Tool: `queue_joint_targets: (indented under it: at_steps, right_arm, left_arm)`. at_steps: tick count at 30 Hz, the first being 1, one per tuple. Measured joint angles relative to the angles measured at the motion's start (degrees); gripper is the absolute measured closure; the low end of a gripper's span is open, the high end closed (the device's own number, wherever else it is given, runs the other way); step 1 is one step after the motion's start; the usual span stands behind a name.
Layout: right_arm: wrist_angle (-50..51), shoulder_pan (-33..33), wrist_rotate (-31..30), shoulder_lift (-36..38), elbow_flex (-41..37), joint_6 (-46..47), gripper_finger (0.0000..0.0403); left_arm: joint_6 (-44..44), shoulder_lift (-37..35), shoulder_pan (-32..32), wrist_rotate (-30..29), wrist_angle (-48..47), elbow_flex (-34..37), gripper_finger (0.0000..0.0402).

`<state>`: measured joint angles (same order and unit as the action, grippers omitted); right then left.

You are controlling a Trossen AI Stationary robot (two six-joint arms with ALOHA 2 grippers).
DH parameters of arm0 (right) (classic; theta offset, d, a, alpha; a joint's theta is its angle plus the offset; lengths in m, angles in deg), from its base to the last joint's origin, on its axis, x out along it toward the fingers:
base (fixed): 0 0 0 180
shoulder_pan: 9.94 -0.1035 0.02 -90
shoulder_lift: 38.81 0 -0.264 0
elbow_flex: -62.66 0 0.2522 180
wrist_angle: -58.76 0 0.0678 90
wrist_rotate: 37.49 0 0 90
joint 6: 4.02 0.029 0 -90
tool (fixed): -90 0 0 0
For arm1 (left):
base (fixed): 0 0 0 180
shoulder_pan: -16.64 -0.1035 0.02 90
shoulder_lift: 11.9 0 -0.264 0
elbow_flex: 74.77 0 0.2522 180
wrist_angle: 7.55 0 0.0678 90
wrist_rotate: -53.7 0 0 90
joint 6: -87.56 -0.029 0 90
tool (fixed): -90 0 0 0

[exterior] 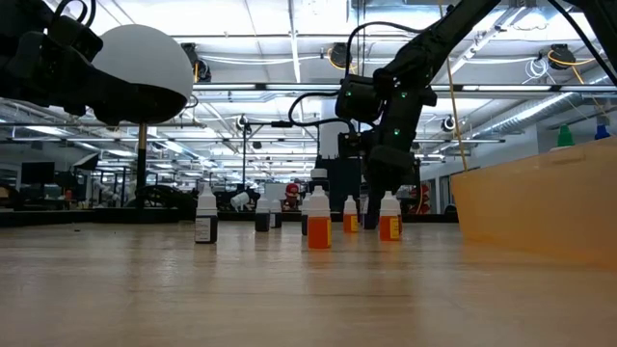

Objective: Pick & Place food coloring
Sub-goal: Put the small green food coloring bottle into the orange bin

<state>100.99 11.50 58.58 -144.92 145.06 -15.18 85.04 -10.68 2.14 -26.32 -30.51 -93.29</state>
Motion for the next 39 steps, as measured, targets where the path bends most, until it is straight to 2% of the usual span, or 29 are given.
queue_joint_targets:
  at_steps: [21, 29, 39]
  right_arm:
    - [-0.46, -0.01, 0.17, 0.01, 0.04, -0.02, 0.0291]
    - [-0.46, -0.05, 0.21, 0.09, 0.09, -0.29, 0.0345]
    - [0.34, -3.22, -0.03, 2.35, 0.09, -3.43, 0.0346]
  left_arm:
    - [0.0, 0.01, 0.01, 0.0, 0.01, -0.02, 0.0103]
    - [0.0, 0.0, 0.0, 0.0, 0.01, -0.01, 0.0103]
    - [0.0, 0.01, -0.01, 0.0, -0.01, 0.0, 0.0103]
